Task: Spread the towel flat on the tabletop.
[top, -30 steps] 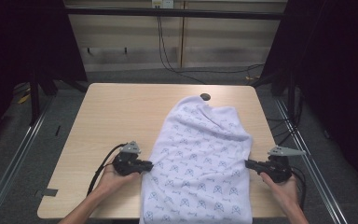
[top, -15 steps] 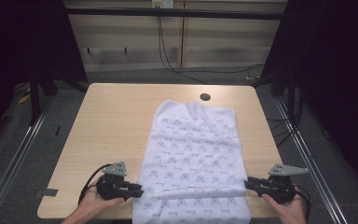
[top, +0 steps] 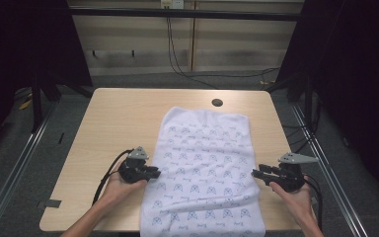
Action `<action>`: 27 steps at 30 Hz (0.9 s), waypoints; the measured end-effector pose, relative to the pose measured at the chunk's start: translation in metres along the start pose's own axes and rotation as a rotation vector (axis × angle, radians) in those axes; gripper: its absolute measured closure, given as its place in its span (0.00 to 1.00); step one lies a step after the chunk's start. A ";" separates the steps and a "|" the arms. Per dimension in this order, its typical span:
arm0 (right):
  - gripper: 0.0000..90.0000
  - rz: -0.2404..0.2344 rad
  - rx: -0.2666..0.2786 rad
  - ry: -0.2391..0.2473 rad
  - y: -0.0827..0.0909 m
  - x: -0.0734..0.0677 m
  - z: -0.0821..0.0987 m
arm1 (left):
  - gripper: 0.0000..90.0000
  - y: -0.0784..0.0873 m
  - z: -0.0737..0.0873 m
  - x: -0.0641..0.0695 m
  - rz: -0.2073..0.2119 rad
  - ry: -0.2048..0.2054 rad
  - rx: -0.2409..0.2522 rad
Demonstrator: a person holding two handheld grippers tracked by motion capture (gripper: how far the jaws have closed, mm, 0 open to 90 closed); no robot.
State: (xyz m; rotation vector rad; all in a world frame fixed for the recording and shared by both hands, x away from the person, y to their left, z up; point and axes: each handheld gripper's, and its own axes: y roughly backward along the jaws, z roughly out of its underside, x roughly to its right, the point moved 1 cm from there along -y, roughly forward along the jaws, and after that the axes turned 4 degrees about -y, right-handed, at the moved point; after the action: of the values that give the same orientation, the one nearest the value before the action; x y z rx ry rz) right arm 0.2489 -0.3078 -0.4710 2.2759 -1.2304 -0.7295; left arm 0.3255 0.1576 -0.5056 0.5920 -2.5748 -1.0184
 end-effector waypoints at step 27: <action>0.63 -0.090 -0.168 0.105 -0.075 -0.014 -0.017 | 0.77 0.006 0.005 -0.028 -0.071 0.089 0.046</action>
State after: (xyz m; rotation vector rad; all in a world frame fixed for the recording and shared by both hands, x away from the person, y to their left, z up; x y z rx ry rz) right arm 0.2995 -0.2563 -0.5004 2.2121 -0.9860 -0.7074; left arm 0.3456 0.1782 -0.5084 0.7281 -2.5210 -0.9351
